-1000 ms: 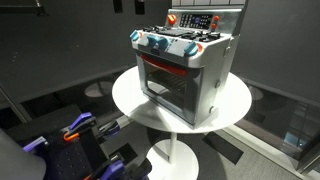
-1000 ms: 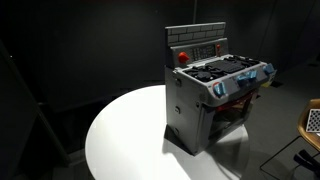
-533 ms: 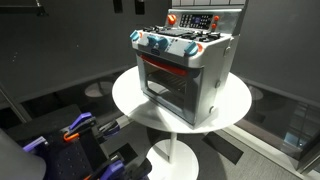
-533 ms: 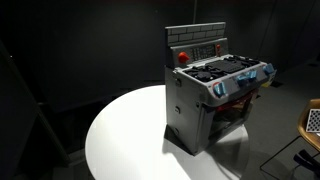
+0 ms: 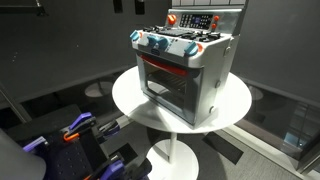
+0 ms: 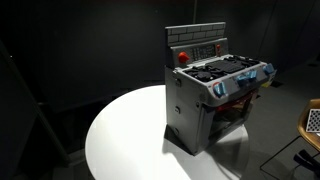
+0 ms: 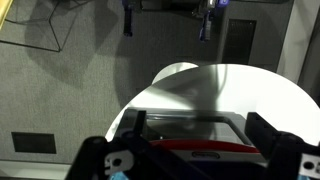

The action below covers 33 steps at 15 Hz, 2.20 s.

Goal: Press the top button on the right side of the stove

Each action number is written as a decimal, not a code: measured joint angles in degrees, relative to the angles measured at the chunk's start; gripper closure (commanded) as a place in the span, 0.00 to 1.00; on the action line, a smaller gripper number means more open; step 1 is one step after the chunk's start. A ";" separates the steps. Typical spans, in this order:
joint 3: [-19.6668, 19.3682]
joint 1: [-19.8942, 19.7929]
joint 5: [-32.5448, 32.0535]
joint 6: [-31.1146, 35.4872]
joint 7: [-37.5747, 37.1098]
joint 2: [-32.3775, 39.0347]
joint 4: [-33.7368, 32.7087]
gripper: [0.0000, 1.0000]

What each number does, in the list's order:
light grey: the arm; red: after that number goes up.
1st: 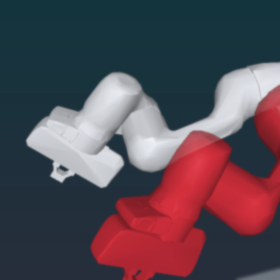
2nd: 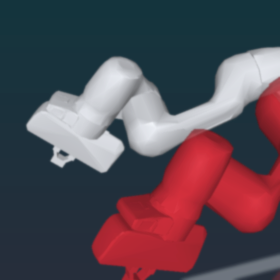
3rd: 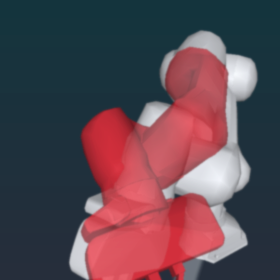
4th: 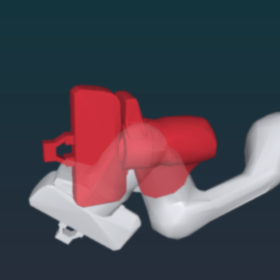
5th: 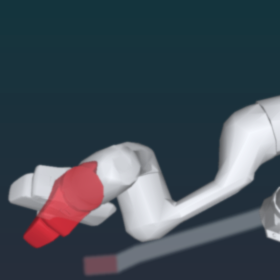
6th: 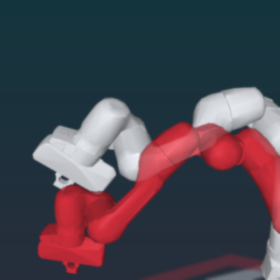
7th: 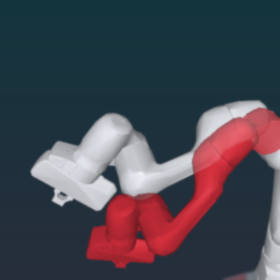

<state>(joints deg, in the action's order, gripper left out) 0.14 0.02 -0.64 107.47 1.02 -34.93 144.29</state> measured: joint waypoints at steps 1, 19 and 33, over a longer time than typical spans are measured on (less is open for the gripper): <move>0.00 0.00 0.00 0.00 0.00 0.00 0.00 0.00; -0.04 -1.23 -0.47 8.04 -0.01 6.00 -7.56 0.00; -0.05 -4.17 -4.46 28.49 -7.46 22.23 -17.63 0.00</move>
<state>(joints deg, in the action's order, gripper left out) 0.09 -4.15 -5.10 135.96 -6.45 -12.70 126.66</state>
